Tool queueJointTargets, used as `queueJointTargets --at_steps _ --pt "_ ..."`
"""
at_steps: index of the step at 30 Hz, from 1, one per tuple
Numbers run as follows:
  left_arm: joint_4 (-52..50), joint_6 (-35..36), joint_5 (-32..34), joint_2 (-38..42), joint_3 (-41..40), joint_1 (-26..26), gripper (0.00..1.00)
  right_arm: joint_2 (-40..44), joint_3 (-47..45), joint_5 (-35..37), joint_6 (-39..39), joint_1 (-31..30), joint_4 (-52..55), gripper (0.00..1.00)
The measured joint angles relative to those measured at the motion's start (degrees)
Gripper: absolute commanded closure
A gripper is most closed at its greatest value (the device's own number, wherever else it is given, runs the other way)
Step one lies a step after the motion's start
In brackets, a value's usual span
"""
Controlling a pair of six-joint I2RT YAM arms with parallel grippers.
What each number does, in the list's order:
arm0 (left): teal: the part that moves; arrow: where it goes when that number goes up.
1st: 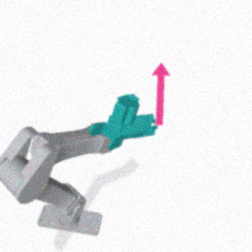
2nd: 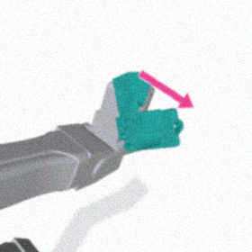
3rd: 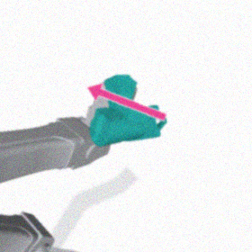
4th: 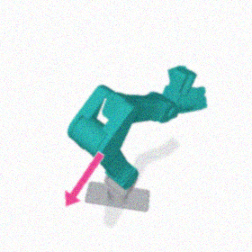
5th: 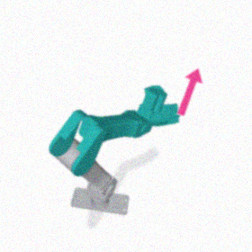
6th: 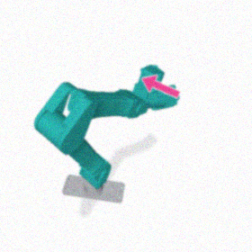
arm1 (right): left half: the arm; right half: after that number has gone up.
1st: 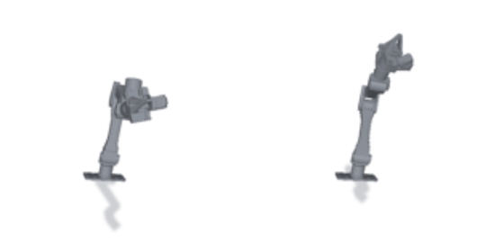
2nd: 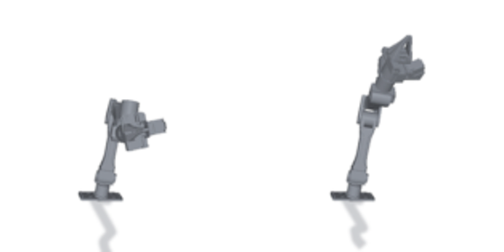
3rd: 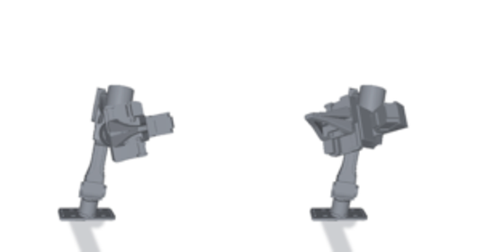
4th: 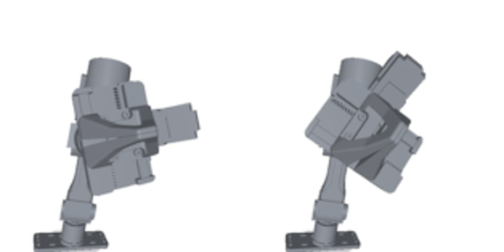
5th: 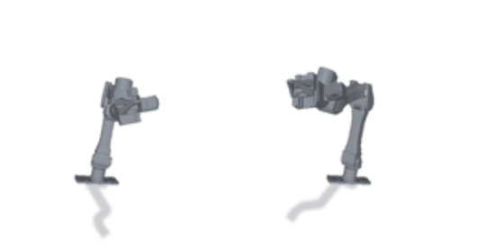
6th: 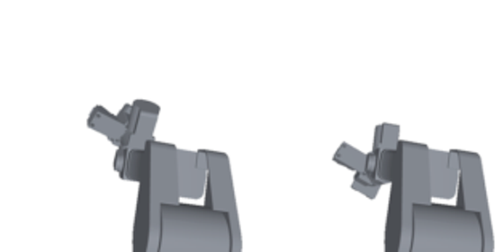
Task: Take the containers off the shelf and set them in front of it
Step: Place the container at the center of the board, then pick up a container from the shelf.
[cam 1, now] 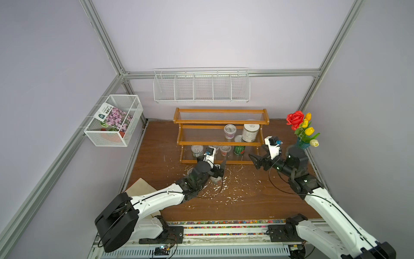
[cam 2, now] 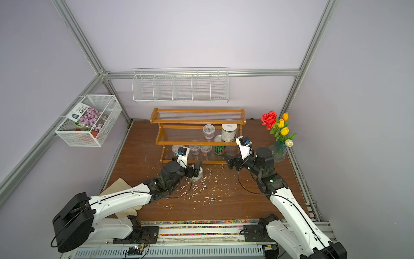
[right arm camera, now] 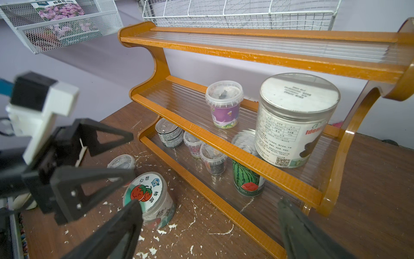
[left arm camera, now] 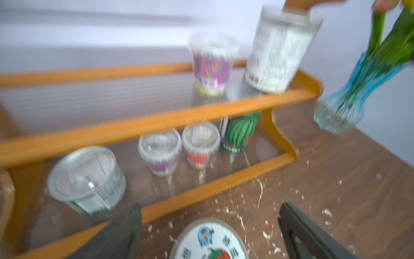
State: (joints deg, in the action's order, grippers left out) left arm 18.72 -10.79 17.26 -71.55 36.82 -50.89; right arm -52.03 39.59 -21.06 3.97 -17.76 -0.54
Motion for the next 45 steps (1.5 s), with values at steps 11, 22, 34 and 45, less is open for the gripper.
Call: queueJointTargets --at_steps 11,22,34,45 --pt "-7.5 3.6 -16.0 5.1 5.6 13.3 0.02 -8.3 2.3 9.2 1.0 -11.5 -4.6 0.03" --pt "-10.3 3.4 -22.9 10.6 4.2 21.6 0.03 -26.2 14.1 28.1 1.9 -19.8 -11.7 0.08" --pt "-9.9 2.3 -23.2 11.1 0.7 21.7 0.03 -40.9 23.4 40.6 2.5 -20.3 -17.9 0.10" --pt "-9.6 1.7 -23.3 12.2 -1.4 22.0 0.03 -48.2 27.3 45.4 2.4 -20.1 -21.8 0.09"
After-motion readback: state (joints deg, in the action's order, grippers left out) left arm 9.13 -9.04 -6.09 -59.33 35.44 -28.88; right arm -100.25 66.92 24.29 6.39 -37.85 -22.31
